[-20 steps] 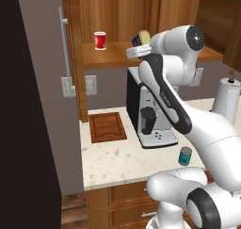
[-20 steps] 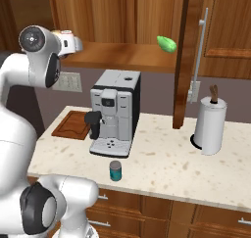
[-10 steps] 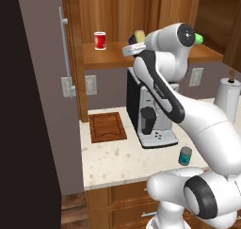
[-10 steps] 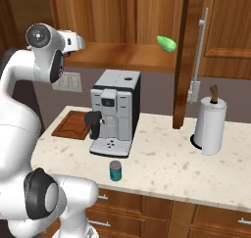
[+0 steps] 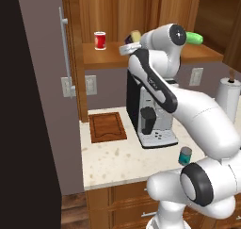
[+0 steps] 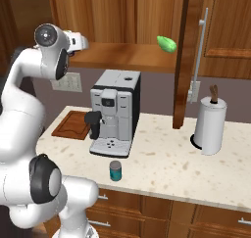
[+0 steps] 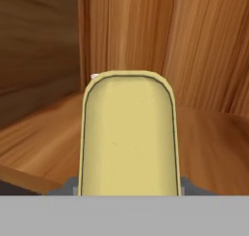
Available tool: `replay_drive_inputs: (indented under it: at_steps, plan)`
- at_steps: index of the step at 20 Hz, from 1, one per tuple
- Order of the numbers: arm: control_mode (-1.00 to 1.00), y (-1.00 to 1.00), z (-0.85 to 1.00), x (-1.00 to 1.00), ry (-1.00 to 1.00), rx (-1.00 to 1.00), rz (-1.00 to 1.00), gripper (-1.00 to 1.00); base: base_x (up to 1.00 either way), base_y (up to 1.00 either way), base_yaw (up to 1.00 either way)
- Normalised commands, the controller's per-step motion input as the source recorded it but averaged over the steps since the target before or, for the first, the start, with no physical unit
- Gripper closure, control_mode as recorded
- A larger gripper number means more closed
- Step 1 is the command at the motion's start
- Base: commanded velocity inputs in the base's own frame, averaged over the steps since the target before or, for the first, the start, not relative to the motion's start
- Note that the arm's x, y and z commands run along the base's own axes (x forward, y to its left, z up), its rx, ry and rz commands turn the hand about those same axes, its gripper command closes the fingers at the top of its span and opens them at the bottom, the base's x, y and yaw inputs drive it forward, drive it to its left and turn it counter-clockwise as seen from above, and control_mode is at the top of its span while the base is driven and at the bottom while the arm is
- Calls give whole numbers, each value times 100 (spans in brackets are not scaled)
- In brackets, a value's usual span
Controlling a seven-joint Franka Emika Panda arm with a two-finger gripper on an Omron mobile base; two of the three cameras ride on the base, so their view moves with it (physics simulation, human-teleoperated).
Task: Pick the cans from the counter and place them in their designated side in the cabinet.
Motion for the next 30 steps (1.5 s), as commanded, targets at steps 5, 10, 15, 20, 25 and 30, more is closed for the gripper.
replay_drive_inputs:
  at_steps: [5,10,15,20,25,30]
  plan:
    - [-100,8,-1,38,0,0,0,100,0,0,0]
    - [-100,7,0,36,0,0,0,100,0,0,0]
    - [-100,8,-1,35,2,0,0,100,0,0,0]
    - [-100,7,-3,31,4,0,0,100,0,0,0]
    - [-100,8,-5,32,4,0,0,100,0,0,0]
    - [-100,8,-8,35,4,0,0,100,0,0,0]
